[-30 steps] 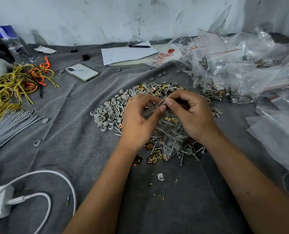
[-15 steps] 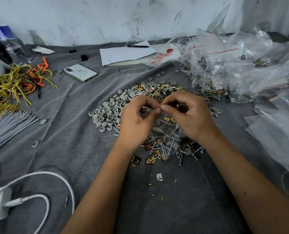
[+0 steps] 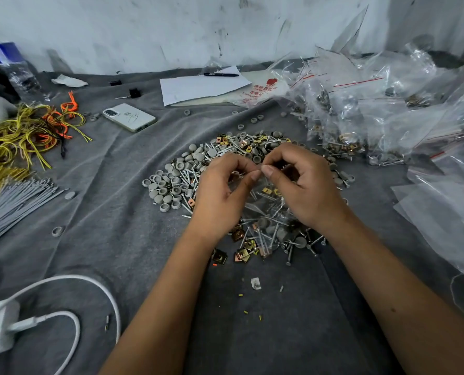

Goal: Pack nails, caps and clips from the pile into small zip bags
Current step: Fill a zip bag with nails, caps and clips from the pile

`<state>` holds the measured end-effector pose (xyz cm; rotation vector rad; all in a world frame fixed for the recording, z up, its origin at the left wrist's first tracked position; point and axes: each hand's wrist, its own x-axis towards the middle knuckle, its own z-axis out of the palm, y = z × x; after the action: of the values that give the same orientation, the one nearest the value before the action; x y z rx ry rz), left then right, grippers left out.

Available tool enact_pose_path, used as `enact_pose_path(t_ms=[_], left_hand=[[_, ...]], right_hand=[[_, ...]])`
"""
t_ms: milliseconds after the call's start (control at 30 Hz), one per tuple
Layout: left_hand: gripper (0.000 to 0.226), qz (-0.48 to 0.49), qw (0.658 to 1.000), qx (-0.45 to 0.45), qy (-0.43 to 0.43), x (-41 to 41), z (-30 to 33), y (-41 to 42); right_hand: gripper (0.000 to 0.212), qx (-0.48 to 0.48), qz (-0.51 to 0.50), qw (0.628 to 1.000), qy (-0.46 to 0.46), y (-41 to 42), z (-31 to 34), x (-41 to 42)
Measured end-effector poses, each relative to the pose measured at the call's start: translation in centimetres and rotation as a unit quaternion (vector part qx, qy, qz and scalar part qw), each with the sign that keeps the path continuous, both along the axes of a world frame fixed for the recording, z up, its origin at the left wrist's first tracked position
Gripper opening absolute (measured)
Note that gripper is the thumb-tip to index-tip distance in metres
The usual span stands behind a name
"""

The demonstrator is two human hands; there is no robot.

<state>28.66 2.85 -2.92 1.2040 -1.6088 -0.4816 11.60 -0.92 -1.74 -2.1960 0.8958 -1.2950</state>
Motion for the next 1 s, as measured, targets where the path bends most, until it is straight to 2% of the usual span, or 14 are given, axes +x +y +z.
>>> enact_pose_path(t_ms=[333, 633, 833, 1000], left_hand=[[0.016, -0.001, 1.000, 0.011, 0.006, 0.3, 0.2, 0.0], [0.021, 0.020, 1.000, -0.007, -0.021, 0.5, 0.4, 0.1], [0.008, 0.041, 0.999, 0.019, -0.006, 0.9, 0.2, 0.0], [0.007, 0.060, 0.997, 0.045, 0.025, 1.1, 0.3, -0.2]], right_hand=[[0.006, 0.046, -0.020, 0.998, -0.036, -0.1, 0.0, -0.2], [0.009, 0.088, -0.038, 0.993, -0.075, -0.1, 0.1, -0.6], [0.013, 0.113, -0.063, 0.983, -0.128, -0.5, 0.0, -1.0], [0.014, 0.137, -0.067, 0.973, -0.173, -1.0, -0.2, -1.4]])
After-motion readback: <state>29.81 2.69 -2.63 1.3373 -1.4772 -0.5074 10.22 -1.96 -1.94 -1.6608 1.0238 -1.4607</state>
